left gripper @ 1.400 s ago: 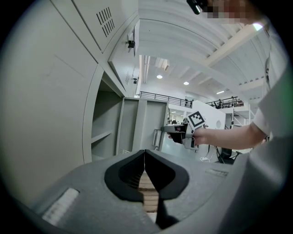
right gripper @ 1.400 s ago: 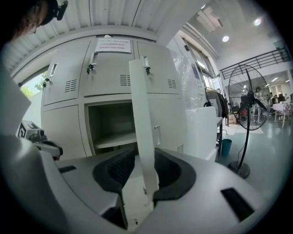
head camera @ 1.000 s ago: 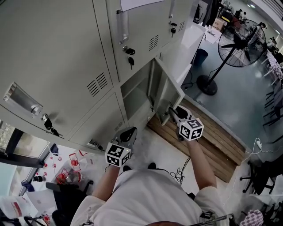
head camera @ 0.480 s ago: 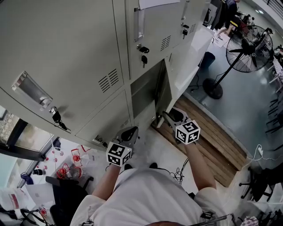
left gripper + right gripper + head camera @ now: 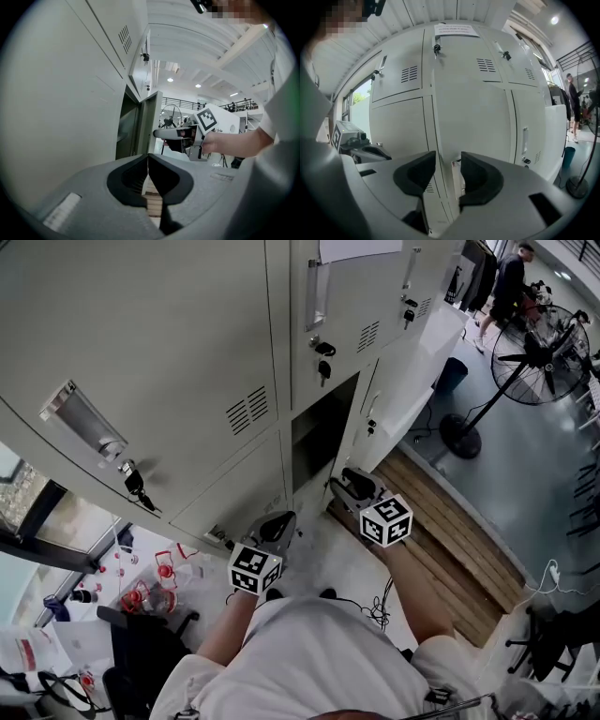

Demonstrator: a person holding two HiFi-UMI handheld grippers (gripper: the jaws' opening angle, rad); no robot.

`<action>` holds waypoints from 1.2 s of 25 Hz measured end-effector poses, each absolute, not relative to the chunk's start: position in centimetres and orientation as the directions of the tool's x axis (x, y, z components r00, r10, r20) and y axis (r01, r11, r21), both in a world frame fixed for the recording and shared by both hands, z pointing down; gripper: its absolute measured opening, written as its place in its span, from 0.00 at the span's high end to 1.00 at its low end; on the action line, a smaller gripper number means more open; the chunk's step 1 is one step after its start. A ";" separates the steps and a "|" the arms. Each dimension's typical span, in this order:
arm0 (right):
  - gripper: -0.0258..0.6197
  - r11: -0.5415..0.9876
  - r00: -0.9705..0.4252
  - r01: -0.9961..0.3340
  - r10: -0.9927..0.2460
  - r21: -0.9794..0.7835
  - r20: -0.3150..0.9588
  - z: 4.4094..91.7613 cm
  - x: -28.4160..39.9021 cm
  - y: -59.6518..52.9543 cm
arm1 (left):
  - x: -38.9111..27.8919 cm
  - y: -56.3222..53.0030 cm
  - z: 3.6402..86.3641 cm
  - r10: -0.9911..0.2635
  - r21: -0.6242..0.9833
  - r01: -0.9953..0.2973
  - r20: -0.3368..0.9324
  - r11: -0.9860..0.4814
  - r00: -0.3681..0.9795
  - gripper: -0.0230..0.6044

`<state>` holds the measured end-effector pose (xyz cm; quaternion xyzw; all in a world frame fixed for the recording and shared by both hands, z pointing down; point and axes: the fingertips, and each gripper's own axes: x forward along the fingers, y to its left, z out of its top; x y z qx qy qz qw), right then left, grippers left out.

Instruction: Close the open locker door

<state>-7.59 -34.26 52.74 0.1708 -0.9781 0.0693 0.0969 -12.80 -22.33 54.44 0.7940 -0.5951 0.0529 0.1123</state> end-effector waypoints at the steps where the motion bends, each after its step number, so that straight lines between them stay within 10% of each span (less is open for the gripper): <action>1: 0.70 0.936 -0.927 -0.336 -0.310 -0.102 0.213 52.8 -8.1 -34.1 | -12.9 -22.2 54.5 -0.935 0.116 -0.958 0.218 -0.261 0.281 0.94; 30: 0.70 0.976 -0.980 -0.125 -0.093 -0.178 0.178 52.4 -17.1 -35.6 | -14.0 -20.3 54.8 -0.971 0.116 -0.992 0.227 -0.052 0.078 0.94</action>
